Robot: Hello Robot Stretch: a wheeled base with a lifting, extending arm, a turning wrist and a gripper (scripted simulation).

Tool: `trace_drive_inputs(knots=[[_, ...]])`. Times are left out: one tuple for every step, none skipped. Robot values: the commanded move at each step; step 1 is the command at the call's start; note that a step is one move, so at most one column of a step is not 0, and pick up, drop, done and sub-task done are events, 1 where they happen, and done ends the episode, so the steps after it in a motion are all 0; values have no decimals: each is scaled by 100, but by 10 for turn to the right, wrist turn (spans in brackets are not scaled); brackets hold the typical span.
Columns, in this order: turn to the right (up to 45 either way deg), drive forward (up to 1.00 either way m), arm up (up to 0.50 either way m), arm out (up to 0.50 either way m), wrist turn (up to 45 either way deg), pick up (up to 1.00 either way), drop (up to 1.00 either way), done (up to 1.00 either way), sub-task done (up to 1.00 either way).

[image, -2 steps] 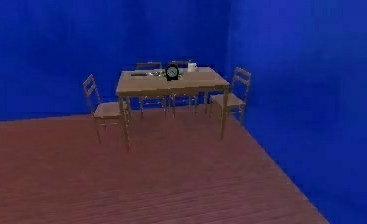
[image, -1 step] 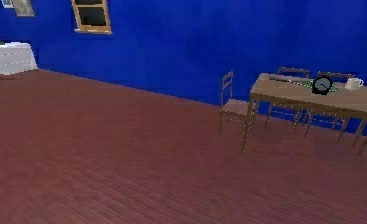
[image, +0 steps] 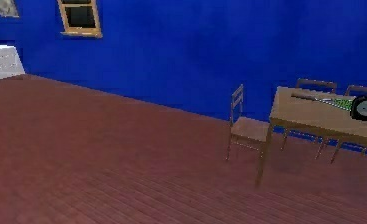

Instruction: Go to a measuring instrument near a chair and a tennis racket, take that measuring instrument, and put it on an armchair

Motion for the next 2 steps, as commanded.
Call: trace_drive_inputs(knots=[[300,0,0,0,0,0,0,0,0],[0,100,0,0,0,0,0,0,0]])
